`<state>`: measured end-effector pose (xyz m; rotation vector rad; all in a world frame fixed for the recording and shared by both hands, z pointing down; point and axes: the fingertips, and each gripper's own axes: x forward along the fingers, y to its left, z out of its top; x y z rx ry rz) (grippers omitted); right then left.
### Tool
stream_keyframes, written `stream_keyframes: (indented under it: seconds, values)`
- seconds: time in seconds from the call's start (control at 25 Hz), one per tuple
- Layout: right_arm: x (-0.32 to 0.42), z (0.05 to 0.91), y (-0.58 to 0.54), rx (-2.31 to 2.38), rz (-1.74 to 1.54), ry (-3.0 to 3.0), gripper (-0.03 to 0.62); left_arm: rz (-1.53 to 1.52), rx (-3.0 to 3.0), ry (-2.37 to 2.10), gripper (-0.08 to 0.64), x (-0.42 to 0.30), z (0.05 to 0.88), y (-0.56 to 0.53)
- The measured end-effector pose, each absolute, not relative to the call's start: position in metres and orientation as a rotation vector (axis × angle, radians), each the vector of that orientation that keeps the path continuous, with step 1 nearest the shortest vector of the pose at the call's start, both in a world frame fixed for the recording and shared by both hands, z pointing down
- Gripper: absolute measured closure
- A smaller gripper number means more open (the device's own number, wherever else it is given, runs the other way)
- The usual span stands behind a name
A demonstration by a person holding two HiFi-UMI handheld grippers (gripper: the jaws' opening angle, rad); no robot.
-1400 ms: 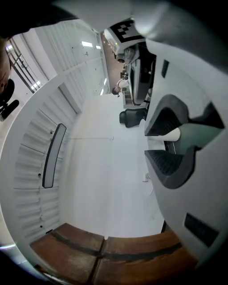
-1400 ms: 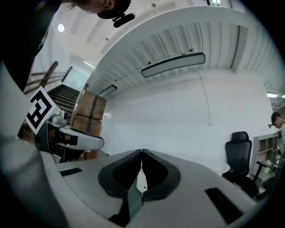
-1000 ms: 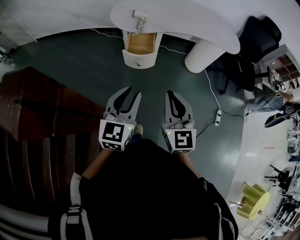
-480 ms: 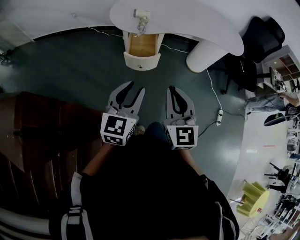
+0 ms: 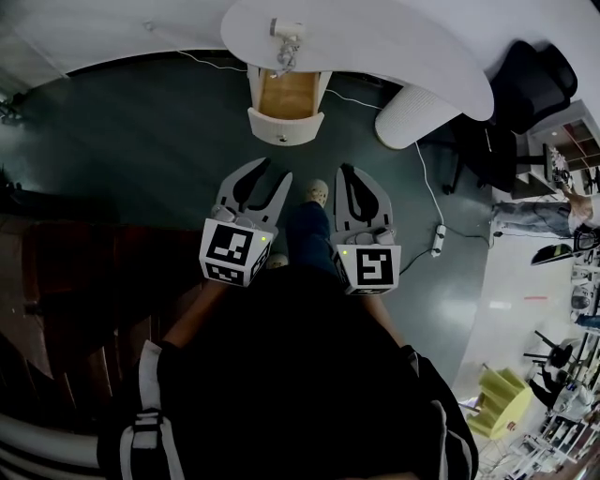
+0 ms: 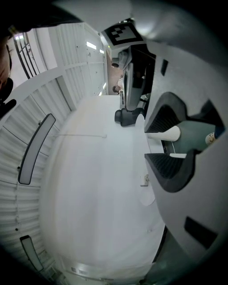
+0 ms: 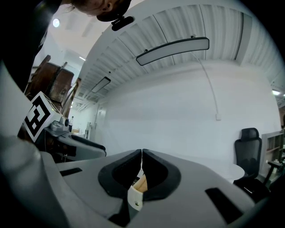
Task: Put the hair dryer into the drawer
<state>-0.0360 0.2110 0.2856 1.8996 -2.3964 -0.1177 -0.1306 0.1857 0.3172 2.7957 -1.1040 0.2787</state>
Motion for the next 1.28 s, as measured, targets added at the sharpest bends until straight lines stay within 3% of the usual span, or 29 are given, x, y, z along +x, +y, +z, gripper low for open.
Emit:
stream_keyframes:
  seconds: [1.28]
  values:
    - [0.079,0.317,-0.129,1.410,-0.002,-2.547,0.566,0.370,2.527,-1.451,0.413,-0.021,0.338,-0.130]
